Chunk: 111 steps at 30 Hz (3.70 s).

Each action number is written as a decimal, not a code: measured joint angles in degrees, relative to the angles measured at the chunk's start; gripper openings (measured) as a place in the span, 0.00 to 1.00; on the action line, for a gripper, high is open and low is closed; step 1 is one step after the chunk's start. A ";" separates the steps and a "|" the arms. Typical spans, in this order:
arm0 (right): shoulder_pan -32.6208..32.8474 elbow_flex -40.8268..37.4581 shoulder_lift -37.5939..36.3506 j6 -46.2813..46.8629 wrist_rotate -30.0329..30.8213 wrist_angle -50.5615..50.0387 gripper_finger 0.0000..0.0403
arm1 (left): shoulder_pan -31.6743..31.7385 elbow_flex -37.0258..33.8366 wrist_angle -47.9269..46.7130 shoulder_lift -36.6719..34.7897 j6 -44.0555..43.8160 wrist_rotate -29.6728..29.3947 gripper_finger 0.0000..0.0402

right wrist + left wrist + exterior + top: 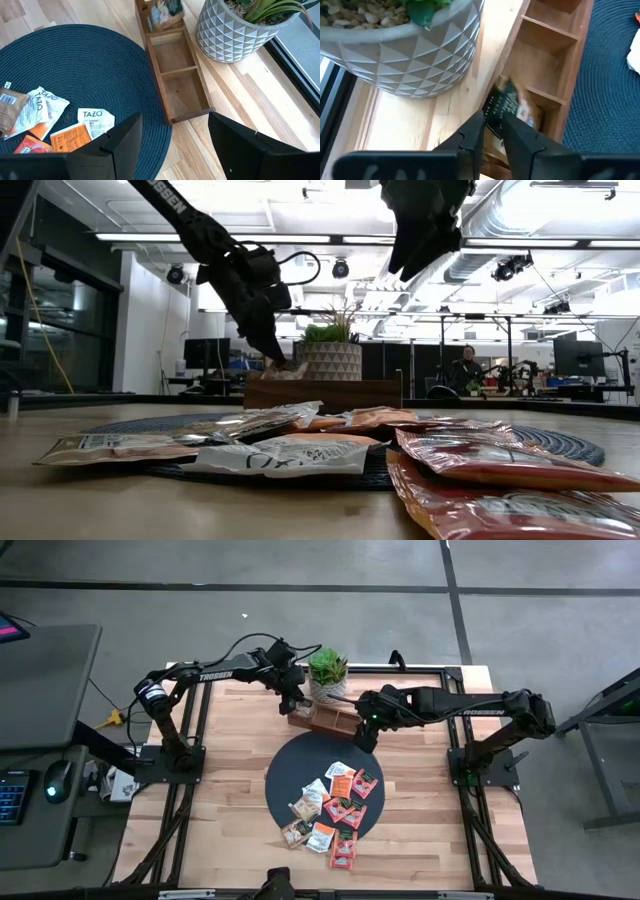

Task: Pick & Place Tea
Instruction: Put the brown tea bag into the left section of the wooden organizer

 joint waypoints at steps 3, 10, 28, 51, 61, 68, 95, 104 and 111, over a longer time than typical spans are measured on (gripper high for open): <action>0.00 0.00 0.00 -0.02 0.00 0.00 0.56 | -0.05 0.00 0.01 0.00 0.98 -0.04 0.20; 0.00 0.00 0.00 -0.29 -0.68 0.04 0.56 | -0.88 -0.02 0.36 0.00 0.87 -3.40 0.21; 0.00 0.00 0.04 -5.38 -3.22 1.09 0.56 | -1.91 7.50 -18.68 -9.18 -8.52 -2.55 0.21; 9.21 0.00 8.10 -5.49 -8.70 12.41 0.56 | -42.55 -15.02 -7.35 -26.32 -48.53 -20.99 0.20; 14.00 0.00 13.52 4.21 -10.07 17.99 0.56 | -58.48 -27.84 10.48 -26.25 -63.77 -31.35 0.20; 17.34 0.00 17.82 7.70 -13.49 23.30 0.56 | -62.04 -32.36 19.52 -25.28 -65.26 -32.21 0.20; 21.35 0.00 27.82 8.09 -13.86 34.84 0.56 | -61.88 -31.59 41.07 -8.66 -77.48 -29.06 0.21; 21.67 0.00 27.82 15.24 -12.70 34.75 0.56 | -61.88 -30.56 40.03 -8.66 -72.53 -27.49 0.21; 23.48 0.00 27.82 19.77 -11.82 34.82 0.56 | -61.81 -30.56 35.54 -8.61 -70.50 -30.53 0.21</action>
